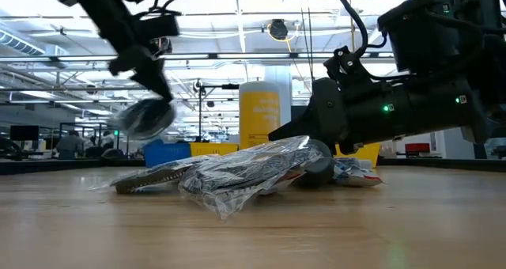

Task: Pick & Place Travel size toiletries
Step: Put the black hairbrush into the left blue bin

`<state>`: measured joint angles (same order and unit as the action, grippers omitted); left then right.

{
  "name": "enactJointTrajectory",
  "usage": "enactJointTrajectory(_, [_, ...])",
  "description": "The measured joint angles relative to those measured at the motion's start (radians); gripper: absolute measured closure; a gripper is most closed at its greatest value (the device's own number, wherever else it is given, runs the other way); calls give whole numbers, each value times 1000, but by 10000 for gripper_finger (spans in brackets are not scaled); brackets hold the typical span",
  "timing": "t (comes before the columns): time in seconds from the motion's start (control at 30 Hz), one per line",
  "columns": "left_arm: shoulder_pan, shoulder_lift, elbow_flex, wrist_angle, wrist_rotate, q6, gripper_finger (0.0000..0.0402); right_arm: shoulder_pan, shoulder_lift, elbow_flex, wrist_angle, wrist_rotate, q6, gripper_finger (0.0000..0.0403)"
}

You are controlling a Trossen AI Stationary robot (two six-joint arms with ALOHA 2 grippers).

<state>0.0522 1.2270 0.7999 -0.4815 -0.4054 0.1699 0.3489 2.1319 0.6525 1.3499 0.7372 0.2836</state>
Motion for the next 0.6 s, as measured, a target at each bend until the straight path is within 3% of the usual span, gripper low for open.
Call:
enactJointTrajectory(0.13, [112,7,4,140,-153,376,396,0,0,0,0,0,4,273])
enactJointTrajectory(0.27, [261,32,4,314,-217,547,399,0,0,0,0,0,4,273])
enactJointTrajectory(0.6, [614,206,4,673,58,623,400,0,0,-1,0,-4,4,273])
